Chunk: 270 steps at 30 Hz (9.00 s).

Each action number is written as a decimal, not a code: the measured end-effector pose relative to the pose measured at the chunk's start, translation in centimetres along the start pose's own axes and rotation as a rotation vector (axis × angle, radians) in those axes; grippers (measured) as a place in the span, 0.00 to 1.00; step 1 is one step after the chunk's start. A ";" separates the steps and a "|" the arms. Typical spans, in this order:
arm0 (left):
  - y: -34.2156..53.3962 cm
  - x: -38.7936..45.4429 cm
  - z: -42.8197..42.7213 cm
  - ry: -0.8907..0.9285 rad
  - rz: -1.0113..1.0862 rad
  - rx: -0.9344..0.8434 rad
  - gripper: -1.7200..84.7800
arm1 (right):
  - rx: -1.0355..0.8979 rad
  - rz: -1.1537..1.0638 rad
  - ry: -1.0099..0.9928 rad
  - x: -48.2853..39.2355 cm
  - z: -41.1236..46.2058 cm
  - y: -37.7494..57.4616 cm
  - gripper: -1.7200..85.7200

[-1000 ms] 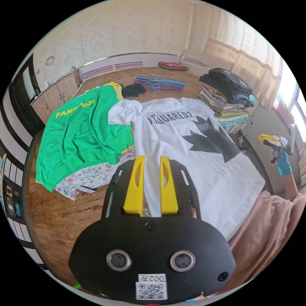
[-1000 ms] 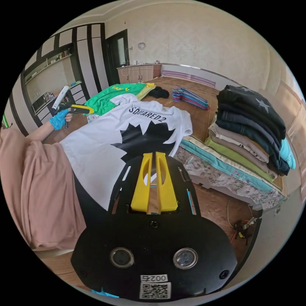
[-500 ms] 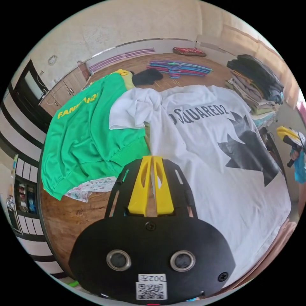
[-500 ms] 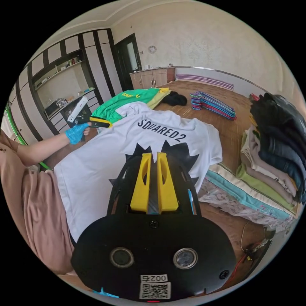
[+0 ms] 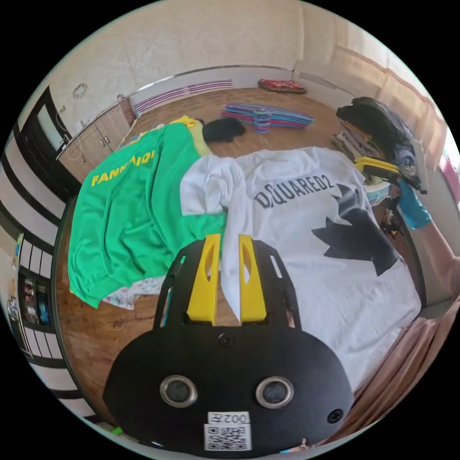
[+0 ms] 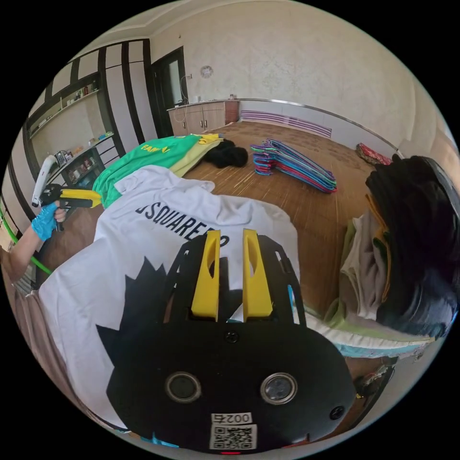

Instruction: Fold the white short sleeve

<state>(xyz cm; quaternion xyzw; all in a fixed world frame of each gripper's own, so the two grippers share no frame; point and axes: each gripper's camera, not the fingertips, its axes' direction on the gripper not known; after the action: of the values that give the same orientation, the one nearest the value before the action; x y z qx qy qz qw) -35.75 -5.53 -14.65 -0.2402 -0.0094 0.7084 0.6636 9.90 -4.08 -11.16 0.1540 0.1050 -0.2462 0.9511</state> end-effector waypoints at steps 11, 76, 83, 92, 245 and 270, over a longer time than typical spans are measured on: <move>-19.9 4.2 14.7 0.041 0.206 -0.010 0.09 | -0.127 -0.057 0.020 4.7 18.5 -9.2 0.17; -31.1 6.8 37.5 -0.327 0.136 -0.143 0.01 | -0.198 0.157 0.057 23.2 39.6 -2.0 0.12; -31.9 6.6 38.0 -0.145 0.212 -0.192 0.07 | -0.308 0.117 0.043 23.8 41.8 -1.7 0.13; -30.8 6.2 40.1 -0.338 0.298 -0.221 0.01 | -0.300 0.116 0.134 22.5 42.4 -1.5 0.04; -13.9 -35.8 19.8 -0.071 -0.106 -0.227 0.01 | -0.203 -0.171 0.021 -18.1 62.0 -27.6 0.09; 1.1 -25.7 16.6 0.064 -0.044 -0.074 0.10 | -0.131 -0.471 -0.345 -48.4 52.7 -23.8 0.09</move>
<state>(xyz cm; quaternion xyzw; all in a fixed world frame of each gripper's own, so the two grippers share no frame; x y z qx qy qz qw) -42.50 -24.81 8.10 -0.2868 -0.0194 0.6846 0.6699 -37.00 -20.92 45.44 0.0195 -0.0095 -0.4754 0.8795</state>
